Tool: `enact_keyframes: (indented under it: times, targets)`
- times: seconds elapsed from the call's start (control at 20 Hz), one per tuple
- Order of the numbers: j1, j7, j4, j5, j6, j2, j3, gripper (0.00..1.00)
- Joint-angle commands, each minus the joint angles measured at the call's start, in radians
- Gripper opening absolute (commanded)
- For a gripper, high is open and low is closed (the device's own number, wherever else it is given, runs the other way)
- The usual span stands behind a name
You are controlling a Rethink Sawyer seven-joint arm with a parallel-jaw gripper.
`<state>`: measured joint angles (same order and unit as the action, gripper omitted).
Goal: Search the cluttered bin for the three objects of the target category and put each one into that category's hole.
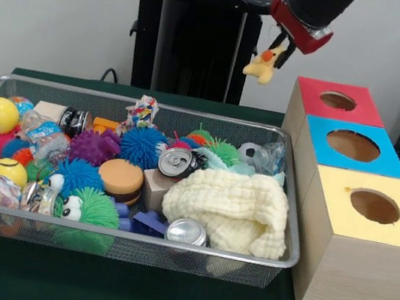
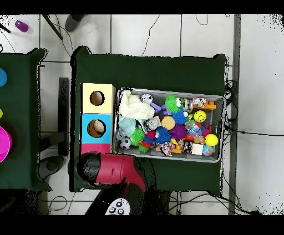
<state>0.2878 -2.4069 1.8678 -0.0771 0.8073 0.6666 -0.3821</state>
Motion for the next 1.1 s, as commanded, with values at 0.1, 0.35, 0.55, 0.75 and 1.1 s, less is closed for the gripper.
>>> enact_keyframes:
  times: [0.1,0.35,0.55,0.75,1.1]
  targets:
    - [0.038,-0.437,-0.071,-0.166,0.040,-0.072,-0.017,0.00]
    - [0.011,-0.391,-0.017,-0.229,-0.014,-0.044,0.020,0.00]
    - [-0.026,-0.306,0.022,-0.257,-0.054,-0.018,0.078,0.00]
    - [-0.020,-0.302,0.026,-0.271,-0.082,-0.018,0.076,0.00]
    - [-0.019,-0.295,0.034,-0.264,-0.078,-0.016,0.052,0.00]
